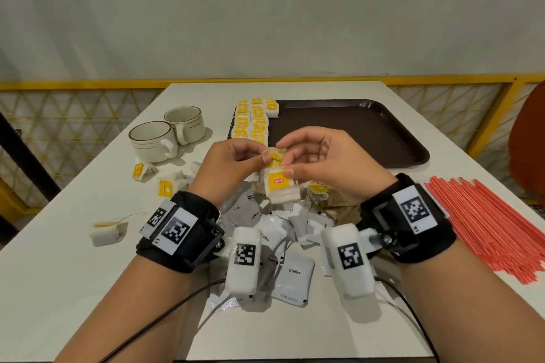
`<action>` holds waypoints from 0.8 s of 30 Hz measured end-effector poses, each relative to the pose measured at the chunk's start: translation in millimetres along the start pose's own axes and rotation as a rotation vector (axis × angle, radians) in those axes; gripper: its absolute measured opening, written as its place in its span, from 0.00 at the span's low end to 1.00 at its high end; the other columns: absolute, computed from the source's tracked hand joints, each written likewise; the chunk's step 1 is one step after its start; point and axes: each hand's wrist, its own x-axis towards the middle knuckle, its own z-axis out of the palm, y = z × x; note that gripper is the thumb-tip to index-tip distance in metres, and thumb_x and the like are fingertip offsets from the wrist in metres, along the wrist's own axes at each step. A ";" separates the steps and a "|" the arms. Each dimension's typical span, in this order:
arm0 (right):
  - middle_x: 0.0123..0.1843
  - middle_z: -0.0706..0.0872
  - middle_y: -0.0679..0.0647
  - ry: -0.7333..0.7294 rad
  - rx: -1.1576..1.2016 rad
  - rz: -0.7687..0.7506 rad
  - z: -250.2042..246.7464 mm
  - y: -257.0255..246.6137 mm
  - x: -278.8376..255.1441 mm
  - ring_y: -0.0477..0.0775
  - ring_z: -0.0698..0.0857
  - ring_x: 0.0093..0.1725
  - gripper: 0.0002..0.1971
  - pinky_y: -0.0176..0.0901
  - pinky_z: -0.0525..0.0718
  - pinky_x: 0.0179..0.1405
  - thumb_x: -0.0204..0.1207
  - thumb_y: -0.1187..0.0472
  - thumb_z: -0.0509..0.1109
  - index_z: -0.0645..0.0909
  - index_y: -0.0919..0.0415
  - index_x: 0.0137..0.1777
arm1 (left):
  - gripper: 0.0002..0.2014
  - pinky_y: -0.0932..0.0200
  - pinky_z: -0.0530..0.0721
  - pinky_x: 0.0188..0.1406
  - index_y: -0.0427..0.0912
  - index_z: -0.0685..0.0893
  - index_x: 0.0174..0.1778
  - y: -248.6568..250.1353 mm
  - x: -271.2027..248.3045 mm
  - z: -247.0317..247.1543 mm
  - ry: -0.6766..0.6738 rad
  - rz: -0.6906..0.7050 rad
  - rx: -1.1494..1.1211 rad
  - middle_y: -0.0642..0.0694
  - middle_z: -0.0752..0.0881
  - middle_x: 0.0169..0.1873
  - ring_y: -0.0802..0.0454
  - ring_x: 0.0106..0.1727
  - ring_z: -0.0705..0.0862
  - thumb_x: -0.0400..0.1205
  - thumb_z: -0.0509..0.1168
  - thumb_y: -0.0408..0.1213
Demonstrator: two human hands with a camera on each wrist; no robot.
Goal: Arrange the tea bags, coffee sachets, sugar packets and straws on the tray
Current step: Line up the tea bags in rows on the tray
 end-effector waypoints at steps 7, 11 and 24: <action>0.51 0.88 0.53 0.216 -0.139 -0.003 1.7 8.6 5.0 0.45 0.87 0.36 0.17 0.40 0.89 0.43 0.70 0.74 0.76 0.83 0.60 0.57 | 0.03 0.65 0.84 0.42 0.34 0.86 0.45 1.5 -0.4 -0.6 -0.047 -0.027 -0.010 0.43 0.88 0.37 0.55 0.38 0.85 0.79 0.68 0.27; 0.37 0.87 0.54 0.214 -0.120 0.025 1.0 9.8 5.5 0.49 0.87 0.33 0.14 0.39 0.87 0.39 0.71 0.74 0.76 0.83 0.62 0.54 | 0.04 0.54 0.85 0.52 0.37 0.88 0.44 3.4 -2.0 2.4 -0.038 -0.027 -0.061 0.37 0.89 0.41 0.48 0.43 0.86 0.79 0.68 0.30; 0.43 0.86 0.47 -0.214 -0.928 0.314 -30.6 -6.6 17.9 0.41 0.82 0.39 0.14 0.36 0.80 0.43 0.70 0.51 0.79 0.86 0.52 0.54 | 0.07 0.71 0.83 0.36 0.40 0.86 0.46 -1.8 9.2 -42.7 0.163 -0.070 -0.076 0.52 0.92 0.36 0.60 0.38 0.89 0.75 0.72 0.26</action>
